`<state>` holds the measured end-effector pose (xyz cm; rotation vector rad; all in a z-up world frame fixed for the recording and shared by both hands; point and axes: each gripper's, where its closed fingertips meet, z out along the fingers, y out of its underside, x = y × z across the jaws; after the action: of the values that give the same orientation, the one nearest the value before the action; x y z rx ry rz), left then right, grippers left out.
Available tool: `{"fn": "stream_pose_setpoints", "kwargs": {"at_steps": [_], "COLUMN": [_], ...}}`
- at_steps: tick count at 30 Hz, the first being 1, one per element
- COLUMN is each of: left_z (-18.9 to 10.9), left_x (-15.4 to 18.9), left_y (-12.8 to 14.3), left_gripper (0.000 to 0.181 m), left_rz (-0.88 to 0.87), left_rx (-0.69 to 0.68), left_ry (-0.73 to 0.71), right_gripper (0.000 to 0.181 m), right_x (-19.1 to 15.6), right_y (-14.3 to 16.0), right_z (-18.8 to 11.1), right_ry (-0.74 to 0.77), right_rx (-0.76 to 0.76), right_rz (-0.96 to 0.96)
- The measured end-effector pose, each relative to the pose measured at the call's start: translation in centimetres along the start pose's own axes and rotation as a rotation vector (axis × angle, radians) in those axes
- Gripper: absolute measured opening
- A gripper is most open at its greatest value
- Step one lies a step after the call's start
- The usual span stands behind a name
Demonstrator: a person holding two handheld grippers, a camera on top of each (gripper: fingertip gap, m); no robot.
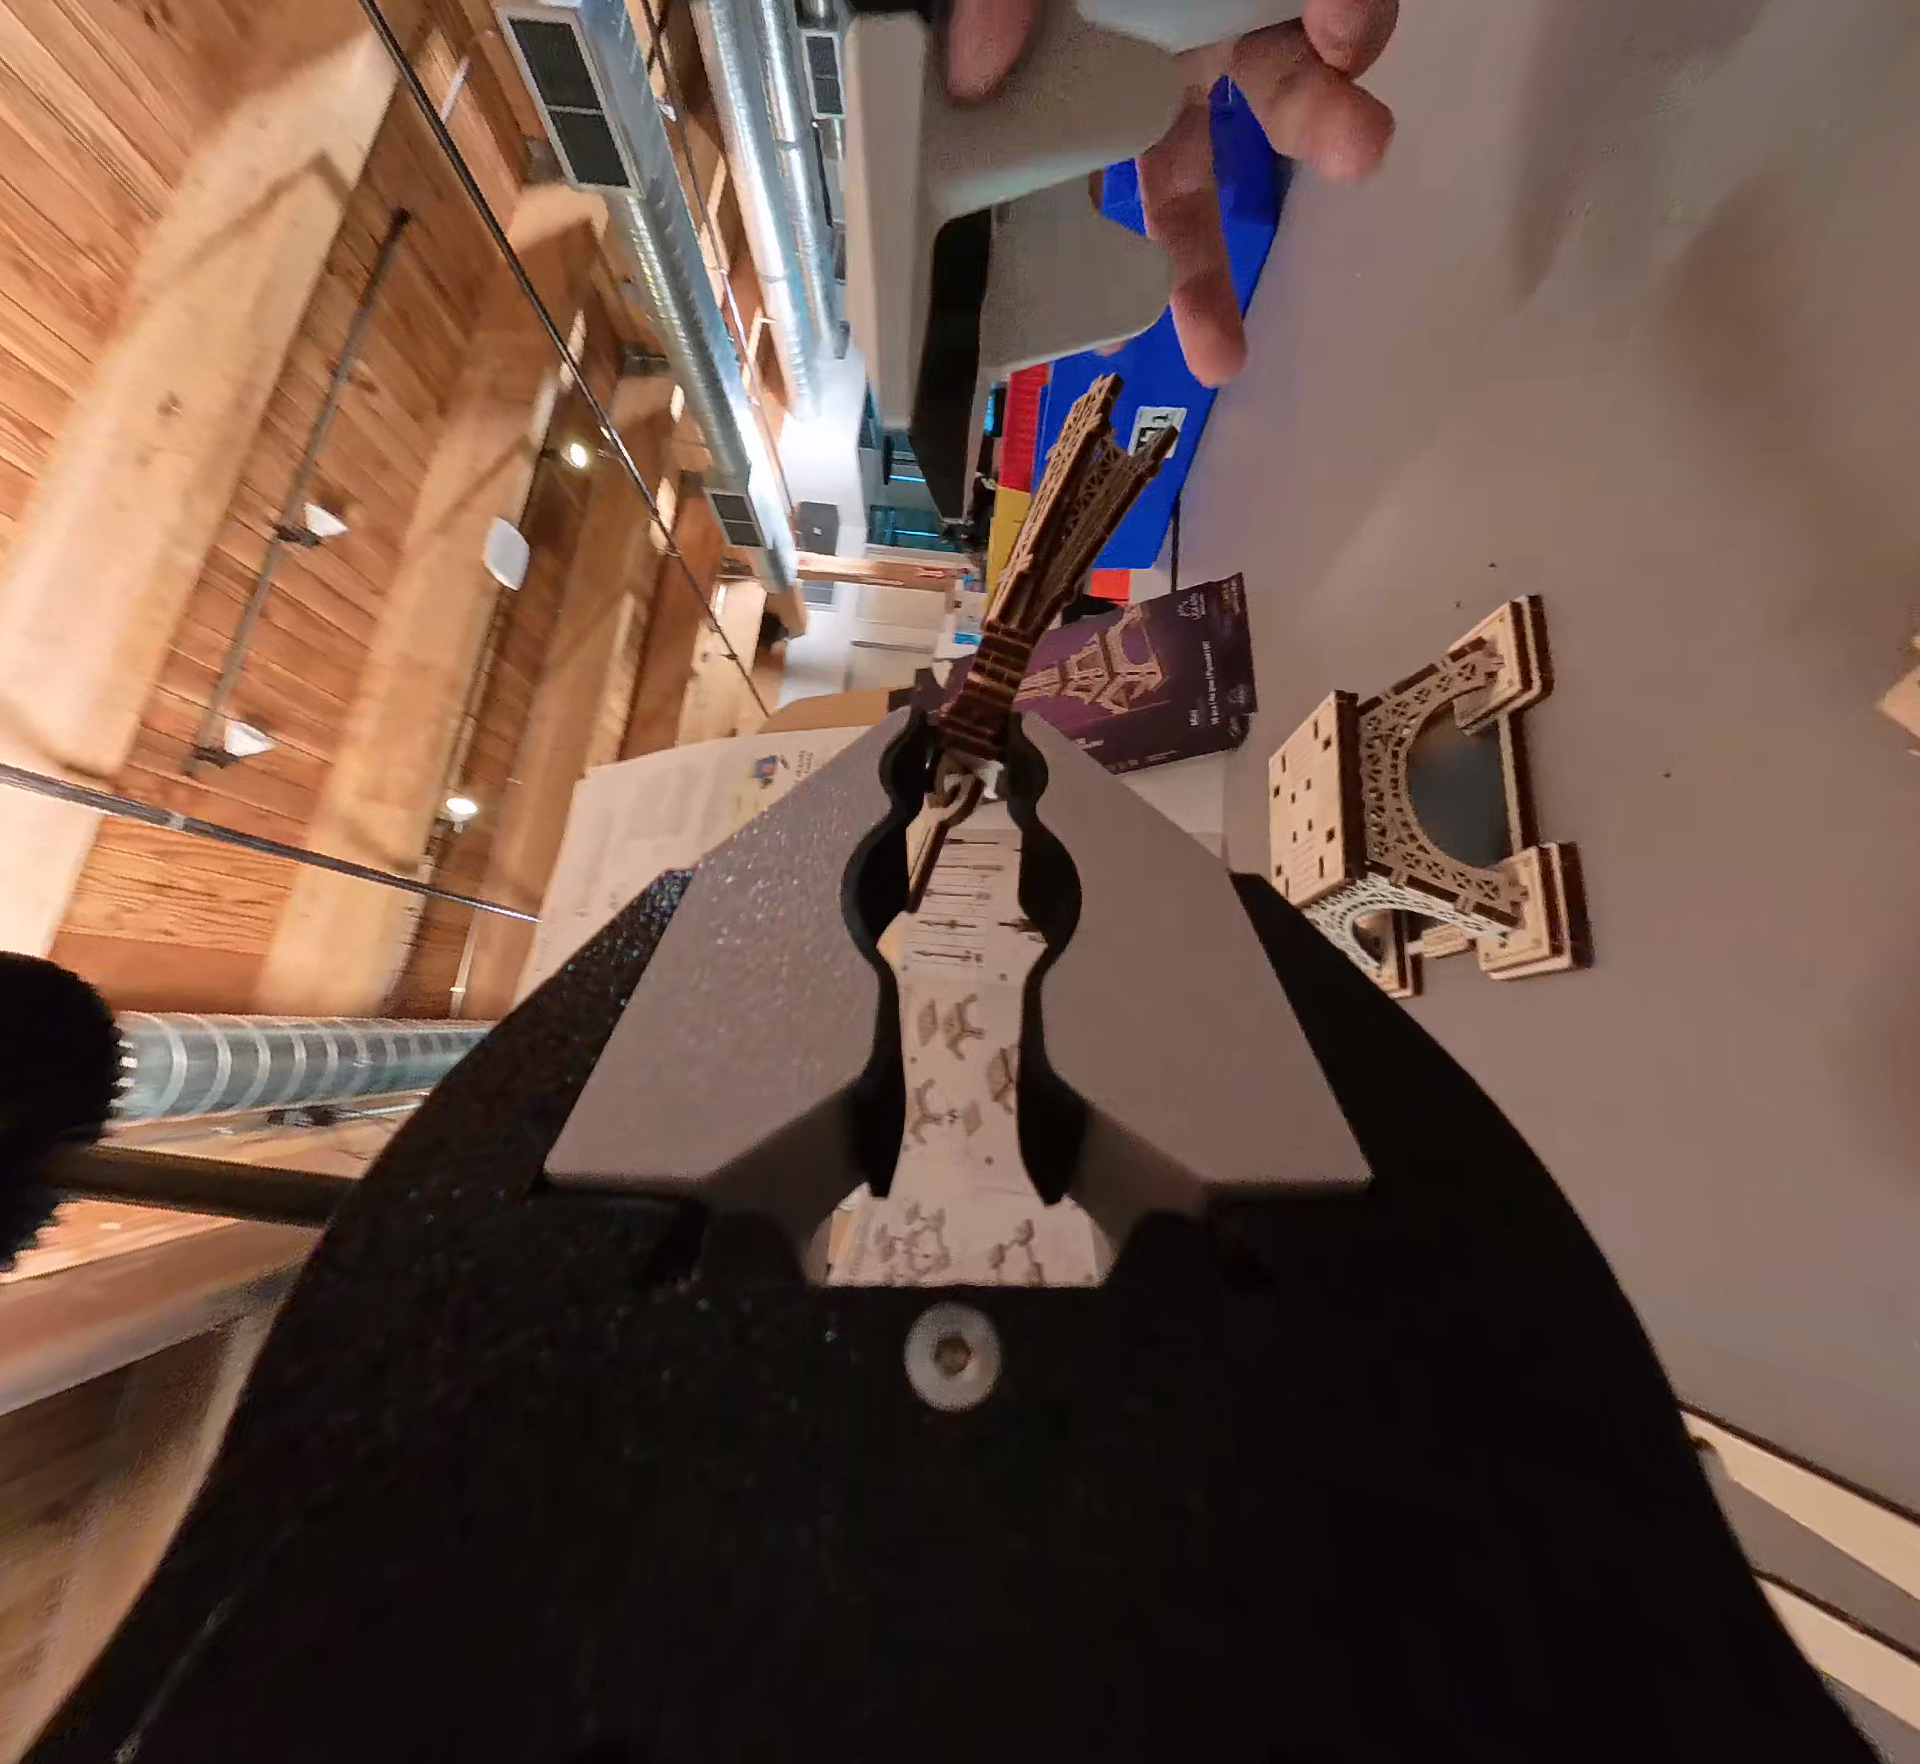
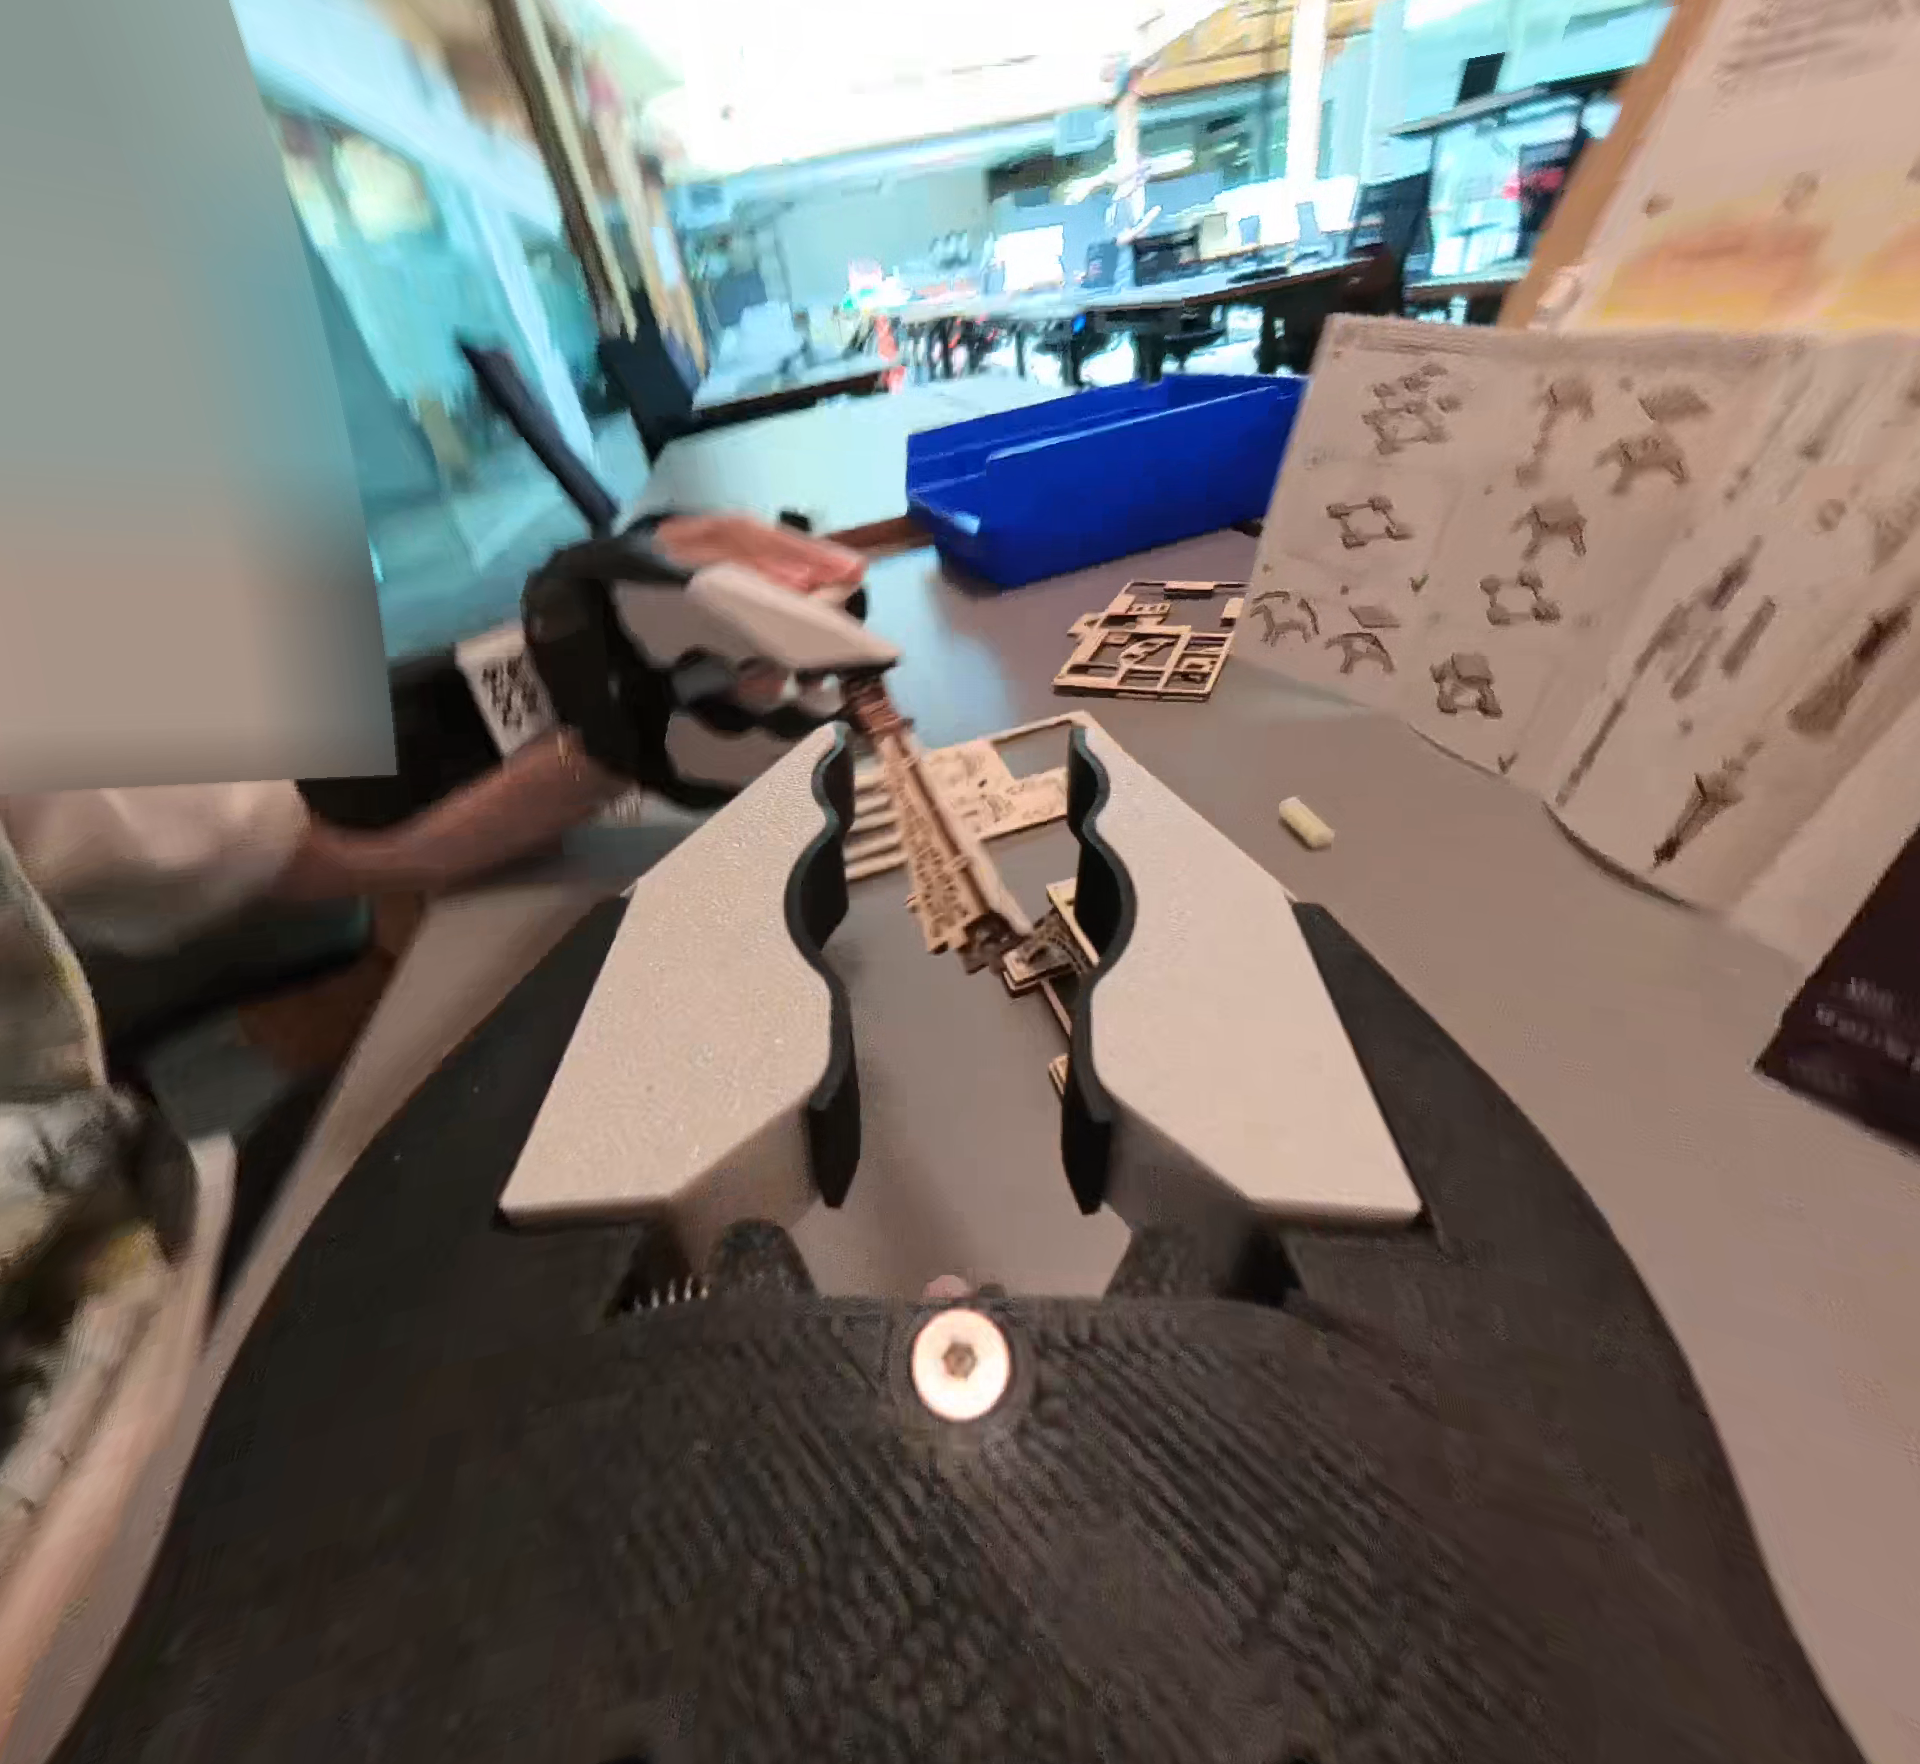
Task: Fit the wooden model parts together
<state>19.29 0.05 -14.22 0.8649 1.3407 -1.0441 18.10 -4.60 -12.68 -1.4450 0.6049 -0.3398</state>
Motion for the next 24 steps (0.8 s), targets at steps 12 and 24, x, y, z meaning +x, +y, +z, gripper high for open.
{"fn": "stream_pose_setpoints", "kwargs": {"at_steps": [12,24], "left_z": [0.0,0.1], "left_x": [0.1,0.4], "left_y": [-3.4,-3.1], "left_gripper": [0.012,0.013], "left_rz": [0.218,0.140], "left_rx": [0.072,0.073], "left_ry": [-0.064,-0.018], "right_gripper": [0.044,0.016], "right_x": [-1.0,-2.8], "right_y": [3.6,4.2], "right_z": [-0.7,-0.3], "right_ry": [-0.130,-0.153], "right_rx": [-0.219,-0.272], "right_rz": [0.143,-0.335]}}
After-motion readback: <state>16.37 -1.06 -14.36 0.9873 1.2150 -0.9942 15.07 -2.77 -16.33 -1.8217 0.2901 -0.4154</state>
